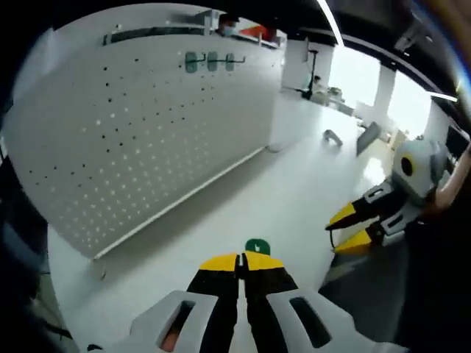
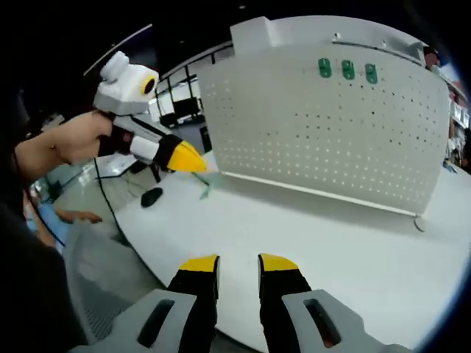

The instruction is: Insert the hook assembly into the mounting plate slot until the hook locks in place.

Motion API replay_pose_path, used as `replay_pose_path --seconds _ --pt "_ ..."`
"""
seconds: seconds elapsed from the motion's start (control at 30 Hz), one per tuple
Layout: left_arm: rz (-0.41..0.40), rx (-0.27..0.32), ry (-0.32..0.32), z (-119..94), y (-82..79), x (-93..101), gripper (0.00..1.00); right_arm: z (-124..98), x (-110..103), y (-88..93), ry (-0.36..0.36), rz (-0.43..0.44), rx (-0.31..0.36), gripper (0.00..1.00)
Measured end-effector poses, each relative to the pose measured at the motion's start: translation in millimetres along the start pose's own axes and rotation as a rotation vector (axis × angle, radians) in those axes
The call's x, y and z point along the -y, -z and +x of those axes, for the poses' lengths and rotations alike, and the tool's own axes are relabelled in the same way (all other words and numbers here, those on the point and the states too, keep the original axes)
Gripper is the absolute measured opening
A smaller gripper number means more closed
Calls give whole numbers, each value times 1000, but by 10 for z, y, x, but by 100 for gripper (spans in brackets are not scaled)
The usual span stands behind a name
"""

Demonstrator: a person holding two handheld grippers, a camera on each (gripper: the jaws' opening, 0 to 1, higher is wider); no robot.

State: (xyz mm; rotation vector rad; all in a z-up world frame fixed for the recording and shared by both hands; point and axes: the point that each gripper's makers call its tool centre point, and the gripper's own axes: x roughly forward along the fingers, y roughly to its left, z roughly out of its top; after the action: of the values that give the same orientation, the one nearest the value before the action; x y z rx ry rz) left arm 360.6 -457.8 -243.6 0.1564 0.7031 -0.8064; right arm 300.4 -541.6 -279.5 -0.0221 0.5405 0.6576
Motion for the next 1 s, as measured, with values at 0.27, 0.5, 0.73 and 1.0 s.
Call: replay_pose_path --seconds 0.27,0.5,0.73,1.0 --pt "-79 71 22 -156 -190 152 1 29 -142 -360 -30 -3 86 19" --pt "-111 131 19 -253 -321 243 1 63 -264 -604 -61 -9 141 19" --pt "-197 200 25 -302 -413 304 1 97 -334 -830 -66 -2 193 18" --pt "-278 291 5 -375 -538 290 1 77 -271 -913 -34 15 222 11"
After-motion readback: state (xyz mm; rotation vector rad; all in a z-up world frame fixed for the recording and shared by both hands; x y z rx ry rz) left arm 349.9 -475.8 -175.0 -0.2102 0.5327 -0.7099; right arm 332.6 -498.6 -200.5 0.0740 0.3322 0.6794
